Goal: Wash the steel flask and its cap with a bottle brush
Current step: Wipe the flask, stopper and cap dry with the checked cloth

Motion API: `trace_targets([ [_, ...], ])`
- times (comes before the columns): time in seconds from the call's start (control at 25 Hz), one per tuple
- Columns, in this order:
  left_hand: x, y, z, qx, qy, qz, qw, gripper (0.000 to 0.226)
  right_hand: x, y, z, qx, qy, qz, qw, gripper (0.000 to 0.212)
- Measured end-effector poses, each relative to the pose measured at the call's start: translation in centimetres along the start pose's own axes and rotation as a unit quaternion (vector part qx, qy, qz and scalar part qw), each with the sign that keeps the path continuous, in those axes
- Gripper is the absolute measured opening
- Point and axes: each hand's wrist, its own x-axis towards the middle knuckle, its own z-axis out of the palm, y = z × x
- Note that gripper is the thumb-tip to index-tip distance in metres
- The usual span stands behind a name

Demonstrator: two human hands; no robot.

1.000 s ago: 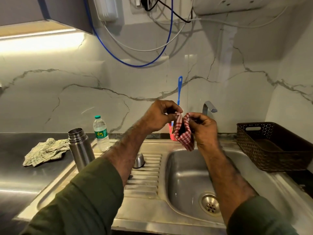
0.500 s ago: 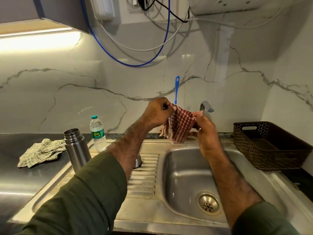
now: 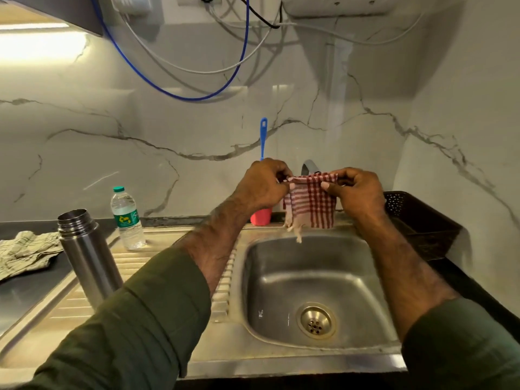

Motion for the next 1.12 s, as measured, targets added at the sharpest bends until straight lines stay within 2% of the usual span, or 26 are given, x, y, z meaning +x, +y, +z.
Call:
trace_targets([
  [0.12,1.1,3.6,2.9,0.0,0.02,0.025,0.999,0.009,1.2,0.6,-3.4,-0.006,0.058,0.021,0.998,0.012],
  [0.28,3.2,8.1,7.6,0.003,0.045,0.049,0.998,0.015,3.5,1.6,-9.0,-0.128,0.098,-0.021,0.987,0.019],
  [0.56,8.0,12.1,15.6,-0.022,0.003,0.053,0.998,0.017,8.4,4.9,-15.7,-0.246,0.112,-0.058,0.961,0.024],
  [0.68,10.3,12.9,18.5,-0.015,-0.053,0.043,0.998,0.017,10.0,6.6,-17.2,-0.312,0.121,-0.052,0.941,0.023],
  [0.8,11.7,12.9,21.3,0.022,-0.134,0.009,0.991,0.026,11.2,8.6,-17.5,-0.391,0.087,-0.035,0.915,0.02],
  [0.92,12.6,12.3,23.6,0.061,-0.206,-0.025,0.976,0.036,12.3,11.0,-16.7,-0.476,0.019,0.009,0.879,0.017],
  [1.0,13.0,11.8,24.8,0.091,-0.231,-0.032,0.968,0.041,13.2,12.3,-15.7,-0.53,-0.02,0.045,0.847,0.019],
  [1.12,13.1,11.0,26.0,0.176,-0.232,-0.01,0.957,0.047,14.1,14.0,-14.2,-0.585,-0.068,0.063,0.805,0.034],
])
